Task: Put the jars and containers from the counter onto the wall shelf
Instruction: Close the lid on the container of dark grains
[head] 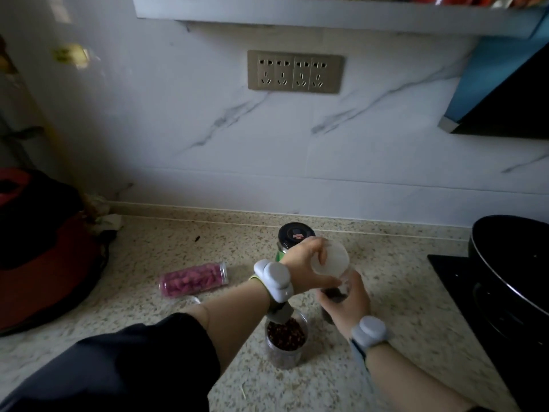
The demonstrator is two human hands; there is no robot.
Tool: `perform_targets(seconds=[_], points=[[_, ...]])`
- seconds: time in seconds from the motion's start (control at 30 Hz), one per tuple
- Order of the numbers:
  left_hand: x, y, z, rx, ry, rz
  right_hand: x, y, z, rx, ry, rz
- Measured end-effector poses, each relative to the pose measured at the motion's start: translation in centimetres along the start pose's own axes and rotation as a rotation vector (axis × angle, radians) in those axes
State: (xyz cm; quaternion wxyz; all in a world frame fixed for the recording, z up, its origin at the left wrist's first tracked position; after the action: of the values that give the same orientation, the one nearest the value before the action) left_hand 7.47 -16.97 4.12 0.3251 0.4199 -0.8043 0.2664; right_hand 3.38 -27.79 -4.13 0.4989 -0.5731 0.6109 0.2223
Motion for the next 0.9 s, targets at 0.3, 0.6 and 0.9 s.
perform_targets(seconds=[0.3, 0.6, 0.9], points=[[-1.2, 0.3, 0.3, -0.119, -0.136, -0.075, -2.5, -0.9, 0.7, -0.018, -0.038, -0.087], [1.0, -0.3, -0.8, -0.211, -0.219, 0.034, -4.8, -2.0, -0.3, 0.040, 0.012, -0.167], [4.0, -1.2, -1.7, -0.109, -0.274, 0.132, -7.2, -3.0, 0.5, -0.024, 0.033, -0.247]])
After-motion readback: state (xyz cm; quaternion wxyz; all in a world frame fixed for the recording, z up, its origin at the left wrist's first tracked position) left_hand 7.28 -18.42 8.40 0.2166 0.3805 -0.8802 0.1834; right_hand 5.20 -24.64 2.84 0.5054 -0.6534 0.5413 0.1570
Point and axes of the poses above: each hand's wrist, its own y-axis away from the middle knuckle, its own z-axis out of the palm, x = y × z, the point moved 10 cm from there along -y, towards the middle knuckle, and after that the axes turned 4 degrees about -z, right-handed, at the moved point
